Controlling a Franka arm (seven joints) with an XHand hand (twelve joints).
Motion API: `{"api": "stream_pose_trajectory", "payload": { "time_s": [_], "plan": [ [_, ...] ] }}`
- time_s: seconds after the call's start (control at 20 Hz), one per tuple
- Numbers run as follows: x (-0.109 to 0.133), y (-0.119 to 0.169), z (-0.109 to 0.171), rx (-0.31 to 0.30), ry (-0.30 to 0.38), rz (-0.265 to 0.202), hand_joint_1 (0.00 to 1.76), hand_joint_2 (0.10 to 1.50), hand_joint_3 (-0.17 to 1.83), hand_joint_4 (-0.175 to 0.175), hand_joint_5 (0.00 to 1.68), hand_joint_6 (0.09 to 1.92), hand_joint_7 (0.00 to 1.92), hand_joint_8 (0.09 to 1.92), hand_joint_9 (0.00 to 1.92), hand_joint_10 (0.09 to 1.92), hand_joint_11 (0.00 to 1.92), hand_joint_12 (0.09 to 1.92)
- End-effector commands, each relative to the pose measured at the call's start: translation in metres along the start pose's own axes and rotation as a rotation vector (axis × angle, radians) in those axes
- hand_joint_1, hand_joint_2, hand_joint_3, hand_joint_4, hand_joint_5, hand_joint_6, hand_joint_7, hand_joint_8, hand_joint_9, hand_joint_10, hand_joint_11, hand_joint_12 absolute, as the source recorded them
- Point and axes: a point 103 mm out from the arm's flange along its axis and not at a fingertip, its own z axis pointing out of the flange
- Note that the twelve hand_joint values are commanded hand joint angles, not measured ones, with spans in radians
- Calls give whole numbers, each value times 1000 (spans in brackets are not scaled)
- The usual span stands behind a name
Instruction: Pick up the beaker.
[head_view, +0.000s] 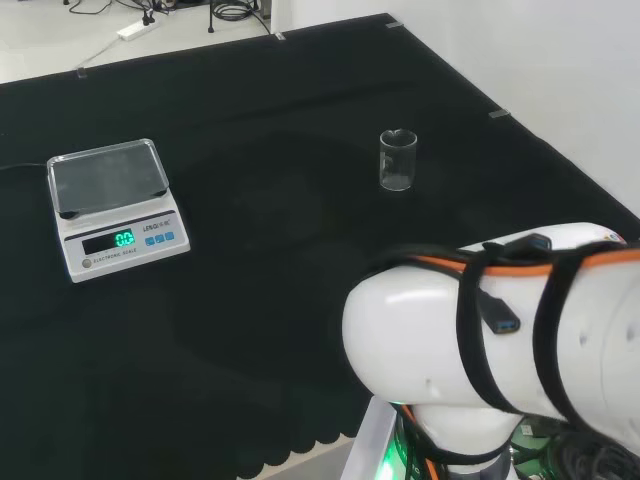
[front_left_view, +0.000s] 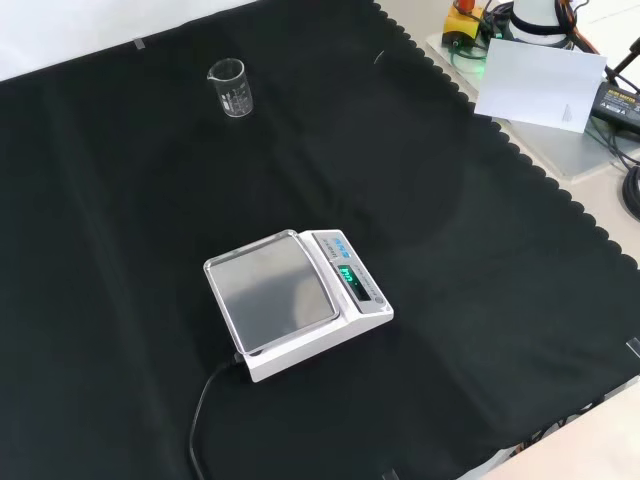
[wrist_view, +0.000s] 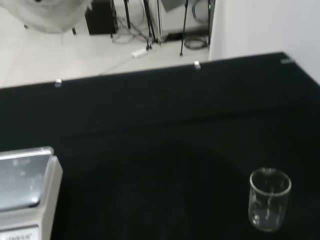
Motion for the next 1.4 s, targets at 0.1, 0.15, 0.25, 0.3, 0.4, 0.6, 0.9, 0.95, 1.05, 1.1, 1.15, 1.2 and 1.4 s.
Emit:
{"api": "stream_pose_trajectory", "payload": {
  "time_s": [0.1,0.15,0.25,0.3,0.4,0.6,0.9,0.95,1.05,1.1,1.15,1.2,1.4],
  "plan": [
    [-23,64,100,141,39,19,754,614,344,-15,335,87,344,735,465,859,202,1449],
    [-25,68,107,147,44,20,754,611,350,-14,335,87,344,735,462,861,196,1455],
    [-29,73,121,160,46,21,755,607,359,-13,337,87,344,735,459,865,189,1462],
    [-29,76,127,166,39,19,756,606,361,-11,339,87,343,735,458,865,187,1463],
    [-33,80,137,179,34,16,757,604,364,-7,346,87,344,735,456,866,185,1464],
    [-84,77,146,214,65,19,760,600,367,0,359,87,346,736,454,866,182,1463],
    [-60,108,188,258,1,33,761,596,371,4,360,87,341,734,447,865,179,1464],
    [-57,113,193,259,1,35,761,595,371,4,358,87,335,731,443,864,178,1464],
    [-51,122,203,264,10,38,761,594,373,4,354,87,322,727,435,863,172,1463],
    [-48,126,208,271,9,37,761,593,374,5,351,87,316,726,432,864,169,1463],
    [-42,131,213,273,8,34,761,592,374,5,349,87,312,726,429,864,166,1463],
    [-40,135,217,277,6,31,761,591,375,5,346,87,309,726,427,865,164,1464],
    [-31,149,233,284,5,25,762,588,378,7,329,87,300,726,418,867,160,1467]
  ]
}}
